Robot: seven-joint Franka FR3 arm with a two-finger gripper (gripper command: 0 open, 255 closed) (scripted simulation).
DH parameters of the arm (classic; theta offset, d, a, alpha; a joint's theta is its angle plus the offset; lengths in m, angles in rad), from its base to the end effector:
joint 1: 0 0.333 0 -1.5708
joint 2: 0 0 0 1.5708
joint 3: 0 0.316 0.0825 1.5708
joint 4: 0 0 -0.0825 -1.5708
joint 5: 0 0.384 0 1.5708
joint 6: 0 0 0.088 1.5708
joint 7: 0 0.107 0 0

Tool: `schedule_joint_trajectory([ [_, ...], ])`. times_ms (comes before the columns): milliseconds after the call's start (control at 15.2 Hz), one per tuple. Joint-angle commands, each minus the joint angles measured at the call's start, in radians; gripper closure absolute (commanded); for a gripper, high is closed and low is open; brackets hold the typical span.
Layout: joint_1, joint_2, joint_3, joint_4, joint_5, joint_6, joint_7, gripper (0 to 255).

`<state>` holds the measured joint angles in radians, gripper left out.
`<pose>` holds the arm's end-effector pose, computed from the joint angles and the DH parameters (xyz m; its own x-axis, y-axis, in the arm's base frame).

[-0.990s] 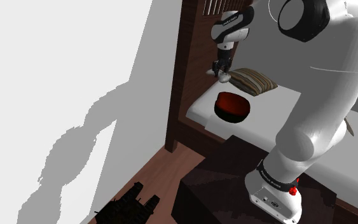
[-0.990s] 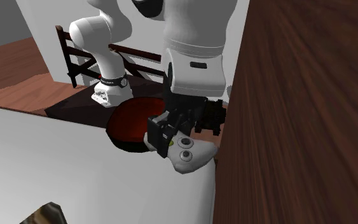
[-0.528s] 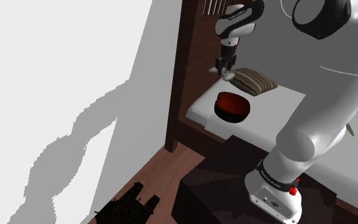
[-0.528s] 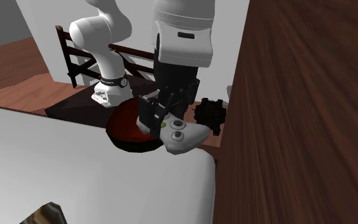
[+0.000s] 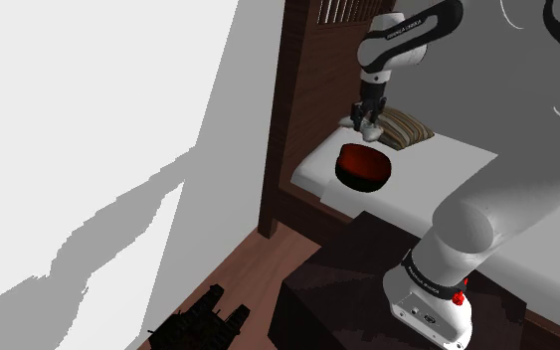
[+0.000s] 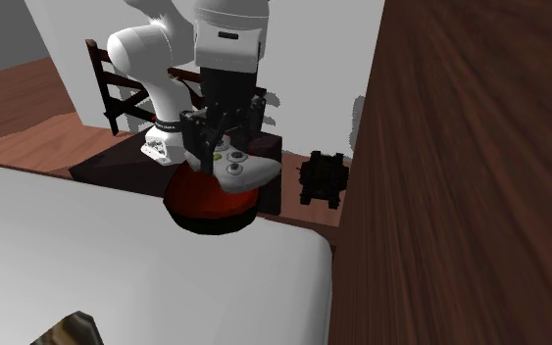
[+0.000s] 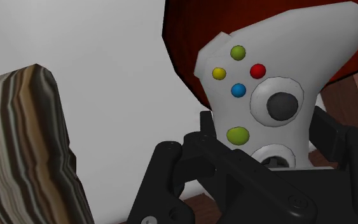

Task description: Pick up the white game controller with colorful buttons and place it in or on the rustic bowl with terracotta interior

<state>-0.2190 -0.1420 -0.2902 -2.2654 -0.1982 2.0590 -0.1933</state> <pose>0.4210 -0.2492 0.4112 0.9717 -0.2152 -0.0972 -0.2044 -0.9726 0.1105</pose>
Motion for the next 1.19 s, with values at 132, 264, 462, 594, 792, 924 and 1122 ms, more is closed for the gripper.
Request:
schedule_joint_trajectory([
  [132,-0.013,-0.169,0.011,-0.162,-0.049,-0.006,0.033,255],
  [264,-0.024,-0.265,0.020,-0.246,-0.070,-0.020,0.049,255],
  [462,-0.026,-0.245,0.016,-0.272,-0.074,0.026,0.053,255],
  [594,-0.026,-0.230,0.012,-0.288,-0.076,0.056,0.056,255],
  [792,-0.027,-0.205,0.007,-0.310,-0.080,0.103,0.060,255],
  [924,-0.027,-0.187,0.003,-0.324,-0.082,0.135,0.063,255],
  [1122,-0.028,-0.158,-0.002,-0.343,-0.085,0.183,0.067,255],
])
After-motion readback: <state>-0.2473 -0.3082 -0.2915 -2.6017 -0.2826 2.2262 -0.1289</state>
